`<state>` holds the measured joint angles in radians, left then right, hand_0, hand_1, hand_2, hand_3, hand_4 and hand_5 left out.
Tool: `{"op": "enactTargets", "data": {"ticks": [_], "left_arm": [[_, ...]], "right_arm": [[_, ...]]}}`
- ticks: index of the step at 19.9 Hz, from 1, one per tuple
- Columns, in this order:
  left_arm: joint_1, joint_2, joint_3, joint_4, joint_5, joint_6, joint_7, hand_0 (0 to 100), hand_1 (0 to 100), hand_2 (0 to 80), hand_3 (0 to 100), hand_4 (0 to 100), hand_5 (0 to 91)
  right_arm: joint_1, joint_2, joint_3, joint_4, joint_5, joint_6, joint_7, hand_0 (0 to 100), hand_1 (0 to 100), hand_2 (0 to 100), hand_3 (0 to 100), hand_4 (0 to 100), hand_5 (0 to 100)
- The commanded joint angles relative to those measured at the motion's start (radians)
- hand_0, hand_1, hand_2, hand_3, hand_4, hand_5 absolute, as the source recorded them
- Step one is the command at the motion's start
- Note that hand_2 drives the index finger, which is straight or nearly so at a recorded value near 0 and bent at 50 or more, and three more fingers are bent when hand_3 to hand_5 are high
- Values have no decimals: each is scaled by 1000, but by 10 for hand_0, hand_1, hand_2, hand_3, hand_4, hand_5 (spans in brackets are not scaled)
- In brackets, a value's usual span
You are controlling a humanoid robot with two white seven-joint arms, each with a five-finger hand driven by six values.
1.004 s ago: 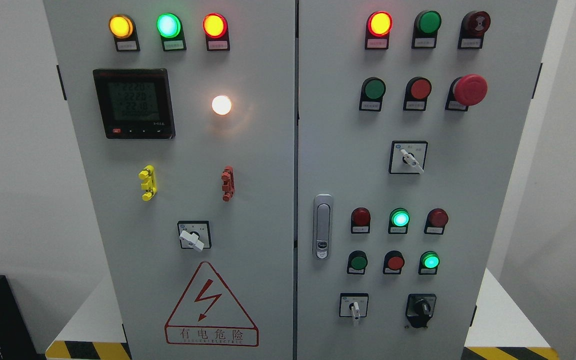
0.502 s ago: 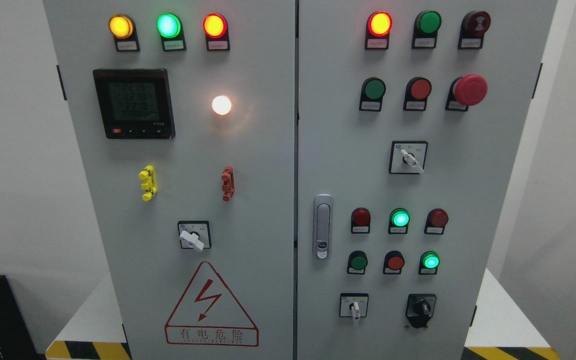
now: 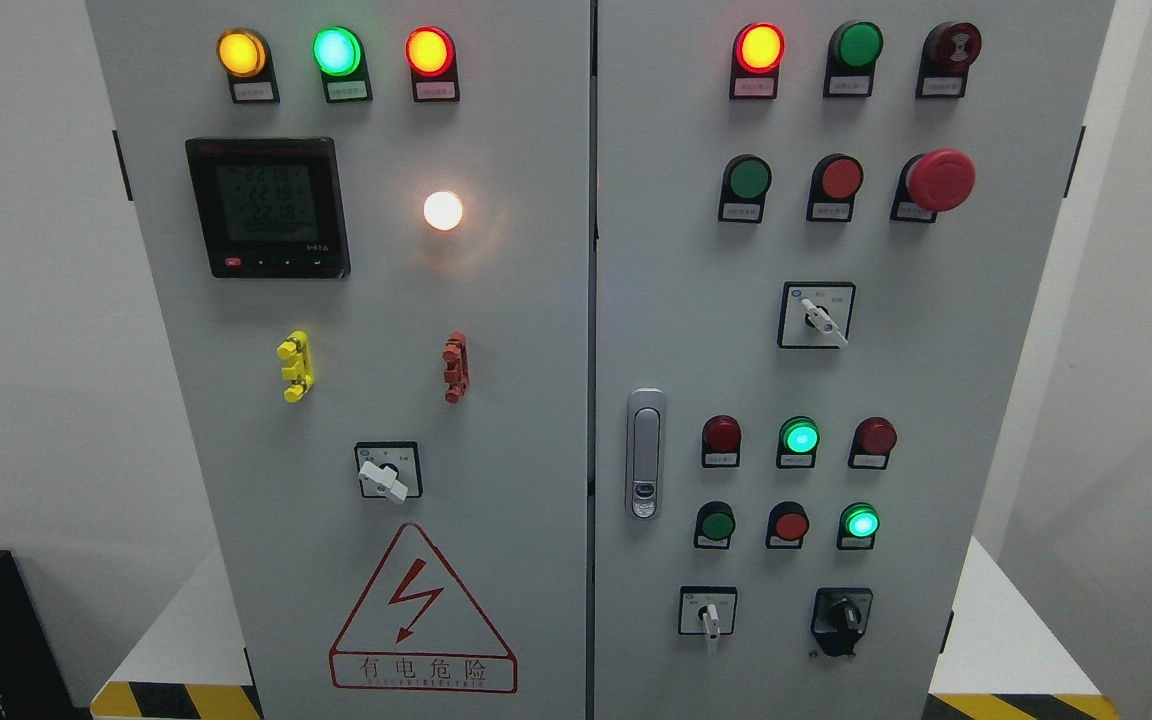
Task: Flip black knob to close circuit
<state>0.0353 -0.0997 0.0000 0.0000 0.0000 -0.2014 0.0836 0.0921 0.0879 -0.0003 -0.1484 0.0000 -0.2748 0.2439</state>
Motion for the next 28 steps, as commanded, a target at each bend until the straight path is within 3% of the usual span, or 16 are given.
{"op": "enactTargets", "data": {"ticks": [1,5,9,14,18,21,25,28], "left_arm": [[0,0,-20,21,-20,0,-1,120,556,0,0,0,0],[0,0,-20,21,-20,0,-1,120,556,0,0,0,0],[0,0,-20,21,-20,-1,-1,120,556,0,0,0,0],[0,0,-20,21,-21,0,-1,120,556,0,0,0,0],[0,0,-21,21,-22,-1,1,120,556,0,0,0,0],[0,0,-20,21,-20,0,-1,120,556,0,0,0,0],[0,0,-20,21,-21,-1,1,120,556,0,0,0,0],[0,0,-20,21,-21,-1,1,120,556,0,0,0,0]], "right_arm": [[-55,-14,-20,1,-28,-47,-8,0,220,115,119,32,0],[-106,-27,-18,-2,-17,-99,-21,0,221,228,309,208,0],[-111,-47,-20,-88,61,-113,-67,0,222,262,407,291,27],[-107,-48,-18,-244,124,-112,-136,0,223,327,524,391,171],[-104,-50,-18,-344,248,-112,-244,0,220,489,655,487,332],[-86,-53,-21,-434,375,-107,-310,0,119,607,737,540,451],[-58,-51,-30,-603,498,-57,-336,0,72,739,870,663,634],[-45,-42,-35,-720,560,-31,-336,0,70,772,910,700,692]]}}
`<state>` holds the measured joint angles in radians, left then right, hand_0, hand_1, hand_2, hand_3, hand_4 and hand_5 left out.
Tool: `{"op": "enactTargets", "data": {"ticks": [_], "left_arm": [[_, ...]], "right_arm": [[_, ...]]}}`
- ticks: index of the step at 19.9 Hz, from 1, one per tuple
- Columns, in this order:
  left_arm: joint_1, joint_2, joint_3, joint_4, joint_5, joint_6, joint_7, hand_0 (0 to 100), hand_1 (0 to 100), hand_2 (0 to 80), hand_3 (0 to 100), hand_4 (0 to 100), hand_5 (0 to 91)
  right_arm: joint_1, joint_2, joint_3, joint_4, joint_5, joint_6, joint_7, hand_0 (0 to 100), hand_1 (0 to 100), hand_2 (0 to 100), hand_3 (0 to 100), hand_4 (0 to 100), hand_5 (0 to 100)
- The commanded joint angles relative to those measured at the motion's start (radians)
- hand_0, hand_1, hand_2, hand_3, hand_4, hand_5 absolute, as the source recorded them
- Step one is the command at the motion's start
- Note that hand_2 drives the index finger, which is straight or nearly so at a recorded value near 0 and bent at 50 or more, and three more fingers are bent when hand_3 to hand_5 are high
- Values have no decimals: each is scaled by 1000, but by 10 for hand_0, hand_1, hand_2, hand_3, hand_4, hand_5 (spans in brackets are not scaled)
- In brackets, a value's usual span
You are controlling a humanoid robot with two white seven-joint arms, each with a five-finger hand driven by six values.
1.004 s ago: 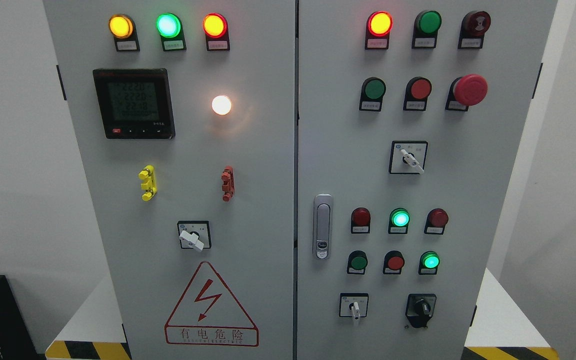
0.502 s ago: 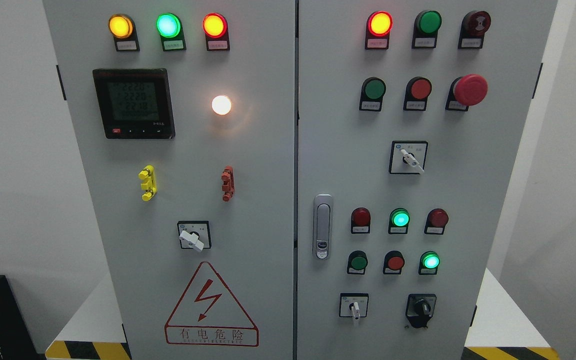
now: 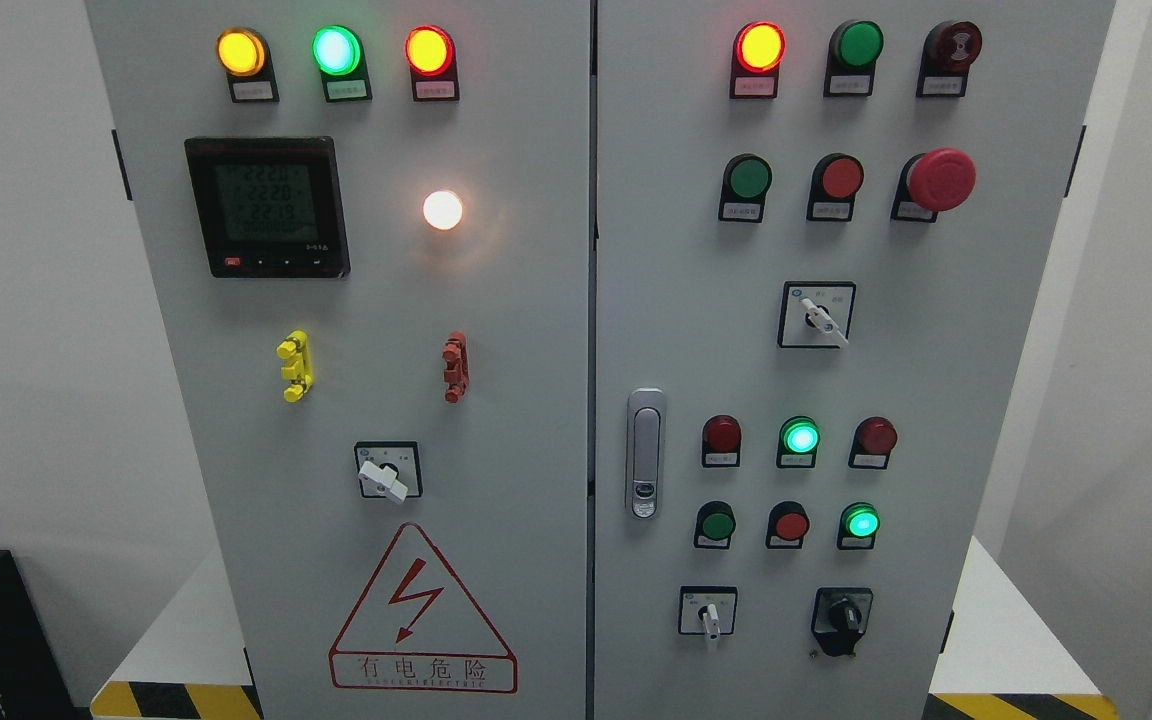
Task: Flip black knob to close circuit
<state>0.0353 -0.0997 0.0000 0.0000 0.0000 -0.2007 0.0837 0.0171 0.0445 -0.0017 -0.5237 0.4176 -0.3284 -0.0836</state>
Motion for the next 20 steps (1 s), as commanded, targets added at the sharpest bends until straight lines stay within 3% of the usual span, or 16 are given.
{"op": "enactTargets", "data": {"ticks": [1,5,10,12,20], "left_arm": [[0,0,-21,21,-21,0,-1,120,556,0,0,0,0],[0,0,-20,21,-21,-2,1,120,556,0,0,0,0],[0,0,-20,21,-21,0,-1,120,556,0,0,0,0],[0,0,-20,21,-21,0,1,120,556,0,0,0,0],[0,0,-20,21,-21,-2,-1,120,556,0,0,0,0]], "right_arm": [[32,3,-35,-373,156,31,-10,0,71,775,914,704,696],[30,6,-50,-469,193,34,-12,0,73,783,929,727,726],[34,14,-118,-617,306,39,-10,0,80,786,934,742,763],[34,43,-155,-680,372,39,-5,0,82,788,934,759,788],[38,75,-173,-880,481,51,-7,0,99,783,935,767,795]]}}
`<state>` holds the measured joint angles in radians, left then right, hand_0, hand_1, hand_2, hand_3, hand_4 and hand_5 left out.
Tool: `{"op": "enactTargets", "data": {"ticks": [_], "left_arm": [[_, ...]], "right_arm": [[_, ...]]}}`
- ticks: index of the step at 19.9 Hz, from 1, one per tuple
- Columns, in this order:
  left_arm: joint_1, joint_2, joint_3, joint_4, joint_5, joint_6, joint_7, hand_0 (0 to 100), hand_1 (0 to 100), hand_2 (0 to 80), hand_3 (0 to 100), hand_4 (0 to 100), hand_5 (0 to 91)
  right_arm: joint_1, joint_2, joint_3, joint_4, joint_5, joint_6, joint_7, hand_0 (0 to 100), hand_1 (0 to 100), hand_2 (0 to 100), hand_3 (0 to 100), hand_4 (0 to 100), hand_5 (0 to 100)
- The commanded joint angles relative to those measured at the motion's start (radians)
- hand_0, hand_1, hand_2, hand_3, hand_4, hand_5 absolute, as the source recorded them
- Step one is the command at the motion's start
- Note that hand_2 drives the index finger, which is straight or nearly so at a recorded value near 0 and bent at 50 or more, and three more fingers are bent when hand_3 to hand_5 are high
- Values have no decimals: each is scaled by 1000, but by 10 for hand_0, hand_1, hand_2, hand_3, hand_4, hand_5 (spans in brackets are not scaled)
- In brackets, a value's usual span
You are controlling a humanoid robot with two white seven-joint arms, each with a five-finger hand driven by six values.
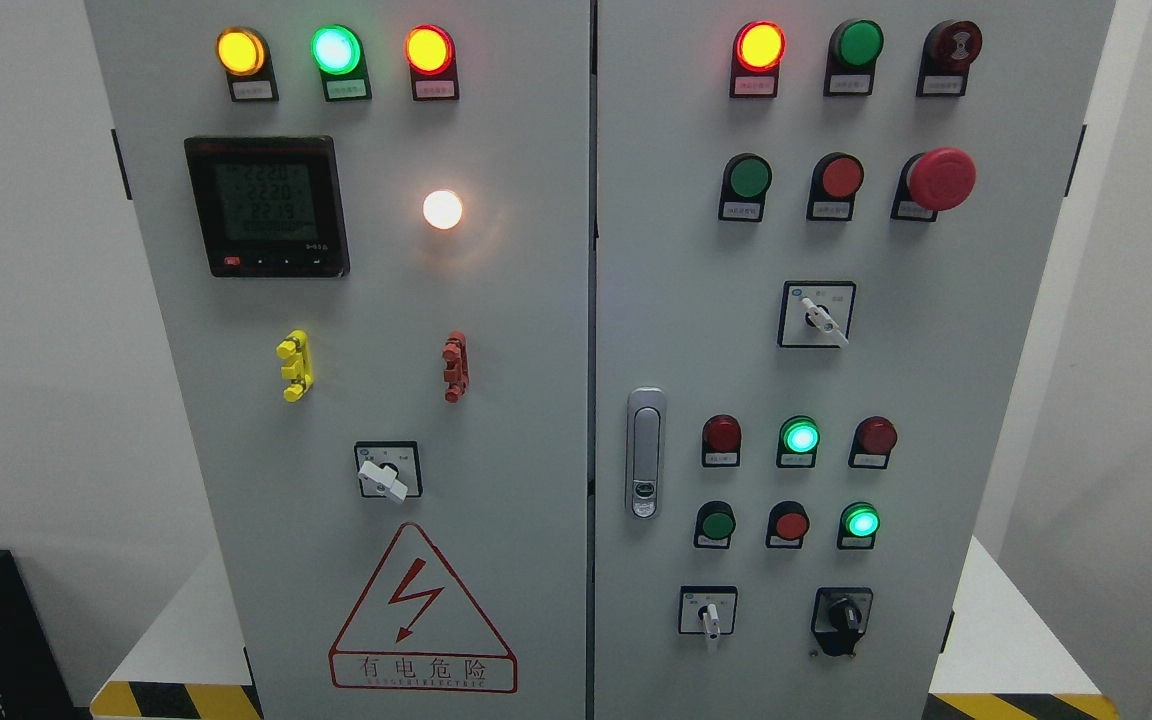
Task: Flip black knob to close circuit
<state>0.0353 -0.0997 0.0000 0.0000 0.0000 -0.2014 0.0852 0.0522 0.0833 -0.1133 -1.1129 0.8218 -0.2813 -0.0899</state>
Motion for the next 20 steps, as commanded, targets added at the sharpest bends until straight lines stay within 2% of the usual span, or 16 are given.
{"op": "enactTargets", "data": {"ticks": [1,7,14,17,20], "left_arm": [[0,0,-20,22,-20,0,-1,120,556,0,0,0,0],[0,0,-20,22,-20,0,-2,120,556,0,0,0,0],[0,0,-20,22,-21,0,-2,120,556,0,0,0,0],[0,0,-21,22,-20,0,-1,120,556,0,0,0,0],[0,0,-20,22,-20,0,-2,120,556,0,0,0,0]], "right_arm": [[1,41,-68,-306,94,4,-2,0,101,778,935,767,796],[-12,42,-74,-390,143,7,-1,0,112,771,938,766,793],[-25,44,-74,-482,226,132,41,0,115,773,945,772,795],[-38,44,-74,-504,246,163,53,0,108,780,950,775,796],[-49,44,-72,-533,247,206,82,0,99,780,954,778,799]]}}
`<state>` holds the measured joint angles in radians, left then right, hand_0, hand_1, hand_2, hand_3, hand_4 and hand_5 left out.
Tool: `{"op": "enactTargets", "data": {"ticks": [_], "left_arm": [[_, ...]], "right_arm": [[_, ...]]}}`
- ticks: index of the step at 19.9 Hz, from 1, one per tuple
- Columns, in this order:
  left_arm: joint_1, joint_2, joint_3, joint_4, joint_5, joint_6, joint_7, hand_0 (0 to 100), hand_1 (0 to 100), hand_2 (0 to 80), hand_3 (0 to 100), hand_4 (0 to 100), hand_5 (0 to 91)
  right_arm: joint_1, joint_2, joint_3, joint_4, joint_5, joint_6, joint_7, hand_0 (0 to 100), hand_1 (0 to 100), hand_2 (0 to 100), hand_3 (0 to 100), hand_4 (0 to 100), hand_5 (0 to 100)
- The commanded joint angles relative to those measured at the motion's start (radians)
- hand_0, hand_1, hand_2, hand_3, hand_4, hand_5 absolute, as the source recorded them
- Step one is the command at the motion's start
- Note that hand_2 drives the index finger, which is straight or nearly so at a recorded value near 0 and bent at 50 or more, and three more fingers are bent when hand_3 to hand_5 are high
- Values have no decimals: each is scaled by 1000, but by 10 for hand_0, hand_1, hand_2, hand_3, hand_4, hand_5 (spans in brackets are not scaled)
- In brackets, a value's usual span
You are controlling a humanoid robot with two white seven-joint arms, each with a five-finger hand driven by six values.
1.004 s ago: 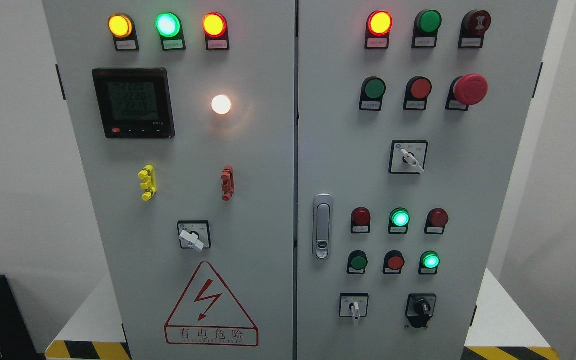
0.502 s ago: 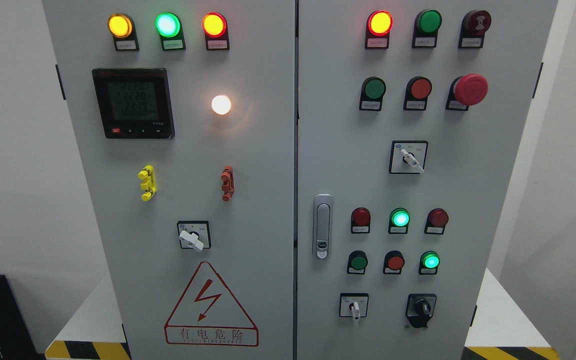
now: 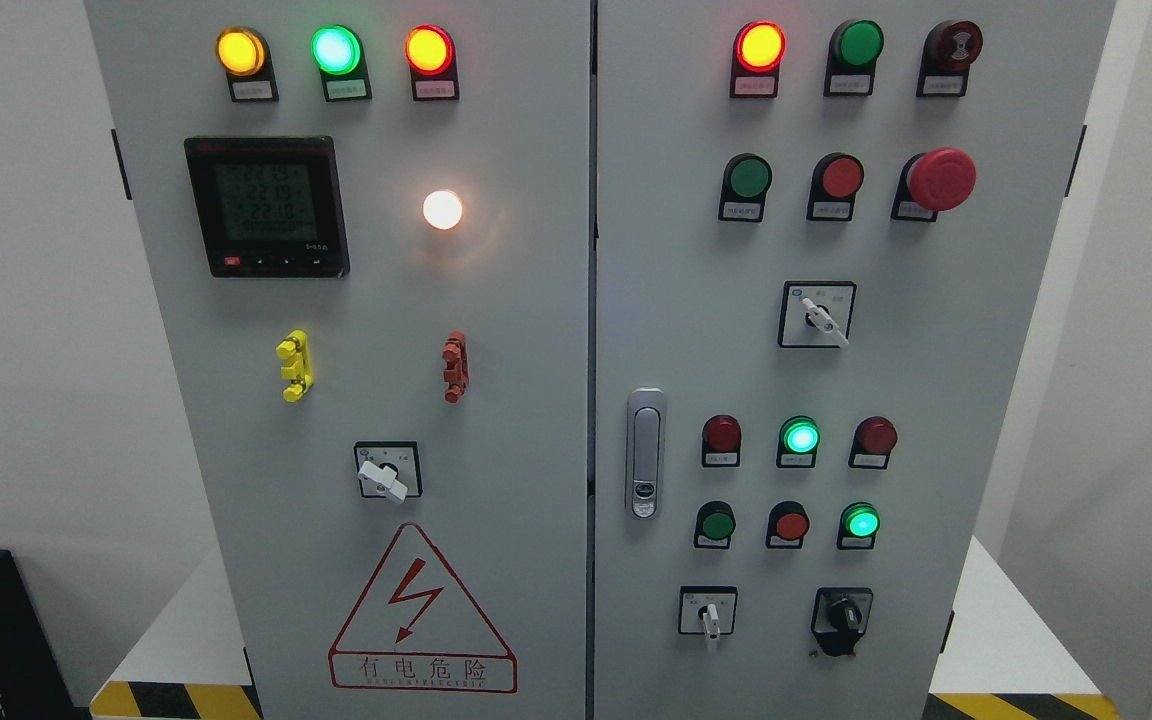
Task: Flip black knob to close circuit
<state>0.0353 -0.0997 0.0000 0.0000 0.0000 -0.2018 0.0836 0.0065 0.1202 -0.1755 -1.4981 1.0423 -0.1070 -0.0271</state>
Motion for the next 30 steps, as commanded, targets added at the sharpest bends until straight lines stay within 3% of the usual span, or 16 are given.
{"op": "enactTargets", "data": {"ticks": [1,15,18,20,30], "left_arm": [[0,0,-20,22,-20,1,-1,120,556,0,0,0,0],[0,0,-21,22,-21,1,1,120,556,0,0,0,0],[0,0,-20,22,-21,1,-1,120,556,0,0,0,0],[0,0,-21,22,-21,-1,-1,120,556,0,0,0,0],[0,0,-20,22,-21,1,-1,120,556,0,0,0,0]], "right_arm": [[-13,7,-9,-152,28,41,21,0,95,781,956,779,800],[-148,9,4,-128,110,141,47,0,96,787,961,785,803],[-171,9,1,-125,120,188,49,0,97,787,962,785,804],[-178,7,-7,-119,120,193,67,0,100,787,962,785,804],[-227,7,-10,-102,140,211,76,0,108,788,962,785,805]]}}
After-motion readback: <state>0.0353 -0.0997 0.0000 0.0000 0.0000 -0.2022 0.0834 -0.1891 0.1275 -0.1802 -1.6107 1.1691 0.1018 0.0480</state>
